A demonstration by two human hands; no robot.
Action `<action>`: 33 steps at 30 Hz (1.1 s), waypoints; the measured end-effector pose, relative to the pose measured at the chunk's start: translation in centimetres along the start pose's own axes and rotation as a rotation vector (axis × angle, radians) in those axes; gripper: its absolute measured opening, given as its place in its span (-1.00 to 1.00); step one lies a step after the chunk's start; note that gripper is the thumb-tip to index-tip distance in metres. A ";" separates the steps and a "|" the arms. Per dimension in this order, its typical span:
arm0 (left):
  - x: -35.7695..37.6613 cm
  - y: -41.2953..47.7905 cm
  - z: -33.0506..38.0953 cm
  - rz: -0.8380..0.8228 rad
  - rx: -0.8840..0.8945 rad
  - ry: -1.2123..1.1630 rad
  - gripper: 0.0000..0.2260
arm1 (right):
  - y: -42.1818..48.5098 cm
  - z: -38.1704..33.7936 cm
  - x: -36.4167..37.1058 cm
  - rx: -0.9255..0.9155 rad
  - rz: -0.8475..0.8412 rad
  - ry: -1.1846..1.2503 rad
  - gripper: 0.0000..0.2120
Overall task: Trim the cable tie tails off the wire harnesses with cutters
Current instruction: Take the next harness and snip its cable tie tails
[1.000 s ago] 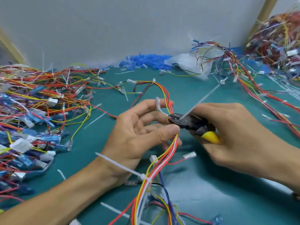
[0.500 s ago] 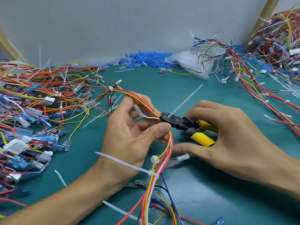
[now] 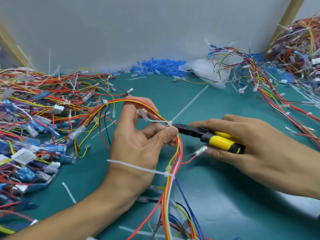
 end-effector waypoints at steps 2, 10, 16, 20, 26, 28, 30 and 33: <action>0.0 0.1 0.1 -0.012 0.012 -0.001 -0.61 | -0.1 -0.2 -0.1 -0.006 0.032 -0.036 -0.65; -0.1 0.0 0.6 0.006 0.055 0.028 -0.63 | 0.0 -0.3 0.4 -0.045 0.140 0.058 -0.83; -0.1 0.0 0.5 0.006 0.053 0.013 -0.64 | 0.1 -0.2 0.7 -0.044 0.176 0.081 -0.80; -0.2 0.0 0.5 0.015 0.046 0.007 -0.65 | 0.1 -0.2 0.7 -0.030 0.192 0.087 -0.79; -0.1 0.0 0.6 0.026 0.050 0.003 -0.64 | 0.1 -0.2 0.5 -0.009 0.222 0.088 -0.77; -0.1 0.0 0.6 0.025 0.056 0.002 -0.63 | 0.0 -0.3 0.5 -0.006 0.217 0.101 -0.77; -0.2 0.0 0.5 0.019 0.052 0.002 -0.63 | 0.0 -0.4 0.6 -0.004 0.211 0.106 -0.78; -0.2 0.0 0.1 -0.004 0.005 -0.039 -0.65 | 0.0 -0.3 0.6 0.008 0.209 0.075 -0.79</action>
Point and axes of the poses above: each hand's wrist, its own y-axis towards the middle knuckle, its own x-axis out of the palm, z = x × y, the point moved 3 cm from there along y, towards the middle knuckle, and after that the axes turned 1 degree about y, right-handed, at the moved point
